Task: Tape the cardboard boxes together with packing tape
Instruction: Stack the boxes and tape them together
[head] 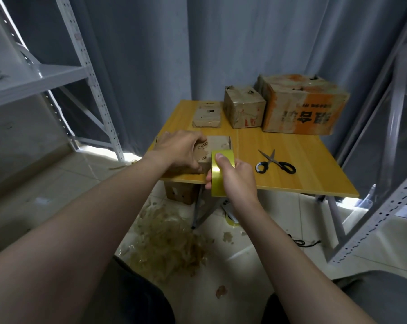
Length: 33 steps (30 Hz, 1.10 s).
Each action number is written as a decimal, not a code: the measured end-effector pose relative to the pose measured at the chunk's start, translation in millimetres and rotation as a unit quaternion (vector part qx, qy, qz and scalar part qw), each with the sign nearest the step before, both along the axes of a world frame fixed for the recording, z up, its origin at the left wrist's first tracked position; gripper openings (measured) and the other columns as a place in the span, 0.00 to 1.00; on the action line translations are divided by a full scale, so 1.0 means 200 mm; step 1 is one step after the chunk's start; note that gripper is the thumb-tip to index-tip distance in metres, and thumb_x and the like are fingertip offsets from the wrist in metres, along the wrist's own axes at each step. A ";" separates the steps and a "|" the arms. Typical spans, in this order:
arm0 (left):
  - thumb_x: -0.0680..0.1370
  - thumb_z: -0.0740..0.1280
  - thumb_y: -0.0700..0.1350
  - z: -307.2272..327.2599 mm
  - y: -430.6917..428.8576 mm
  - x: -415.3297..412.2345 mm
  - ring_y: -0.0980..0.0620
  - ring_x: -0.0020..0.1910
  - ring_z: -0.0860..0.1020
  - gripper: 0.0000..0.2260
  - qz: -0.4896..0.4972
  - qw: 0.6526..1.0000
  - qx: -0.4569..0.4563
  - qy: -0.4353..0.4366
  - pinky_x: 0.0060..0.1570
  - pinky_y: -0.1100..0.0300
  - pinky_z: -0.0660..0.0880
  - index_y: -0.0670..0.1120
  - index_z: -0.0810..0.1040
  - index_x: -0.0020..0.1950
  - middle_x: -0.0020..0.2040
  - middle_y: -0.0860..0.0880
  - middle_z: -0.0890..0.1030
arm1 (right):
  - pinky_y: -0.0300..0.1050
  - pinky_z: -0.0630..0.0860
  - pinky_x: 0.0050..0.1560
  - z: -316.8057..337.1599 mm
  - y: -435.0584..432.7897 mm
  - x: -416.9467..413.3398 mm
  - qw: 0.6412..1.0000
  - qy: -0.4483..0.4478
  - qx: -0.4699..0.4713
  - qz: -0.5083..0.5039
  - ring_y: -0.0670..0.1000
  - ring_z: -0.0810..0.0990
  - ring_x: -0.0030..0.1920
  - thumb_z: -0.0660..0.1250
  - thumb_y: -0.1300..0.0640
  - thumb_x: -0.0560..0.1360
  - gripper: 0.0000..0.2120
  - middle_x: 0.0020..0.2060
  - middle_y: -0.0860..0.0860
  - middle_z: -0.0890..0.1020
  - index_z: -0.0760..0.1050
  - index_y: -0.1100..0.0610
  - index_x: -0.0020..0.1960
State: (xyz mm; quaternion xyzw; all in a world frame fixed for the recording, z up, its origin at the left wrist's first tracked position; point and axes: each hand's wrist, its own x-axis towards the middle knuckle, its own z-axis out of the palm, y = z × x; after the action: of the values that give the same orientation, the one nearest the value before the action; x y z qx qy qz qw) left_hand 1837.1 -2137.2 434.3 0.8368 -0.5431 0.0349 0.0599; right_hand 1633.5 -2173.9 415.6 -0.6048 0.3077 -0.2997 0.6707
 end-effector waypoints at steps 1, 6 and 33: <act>0.61 0.80 0.66 0.00 0.00 -0.01 0.45 0.69 0.75 0.43 0.003 1.000 0.006 0.003 0.62 0.44 0.70 0.59 0.70 0.74 0.70 0.54 0.78 | 0.41 0.80 0.31 0.01 0.00 0.00 1.000 0.005 -0.001 -0.002 0.53 0.85 0.30 0.64 0.48 0.84 0.10 0.33 0.54 0.86 0.80 0.54 0.52; 0.61 0.79 0.69 0.02 -0.01 -0.02 0.47 0.74 0.71 0.48 0.021 0.998 0.037 0.038 0.66 0.44 0.70 0.60 0.69 0.78 0.77 0.59 0.72 | 0.43 0.79 0.32 -0.01 0.01 -0.02 0.998 0.048 0.026 -0.010 0.53 0.86 0.30 0.64 0.45 0.83 0.14 0.33 0.53 0.87 0.78 0.56 0.53; 0.51 0.75 0.74 -0.02 0.01 0.03 0.52 0.73 0.71 0.54 0.007 0.986 0.027 0.165 0.68 0.52 0.71 0.63 0.71 0.77 0.76 0.63 0.72 | 0.36 0.76 0.27 -0.26 0.06 -0.08 0.994 0.099 0.047 0.004 0.55 0.87 0.32 0.63 0.47 0.84 0.14 0.33 0.55 0.87 0.79 0.57 0.50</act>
State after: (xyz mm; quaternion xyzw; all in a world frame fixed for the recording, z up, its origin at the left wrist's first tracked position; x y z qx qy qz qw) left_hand 1842.1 -2135.5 430.9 0.8360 -0.5210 -0.1175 0.1259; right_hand 1616.9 -2161.3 363.0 -0.6005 0.3842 -0.2206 0.6657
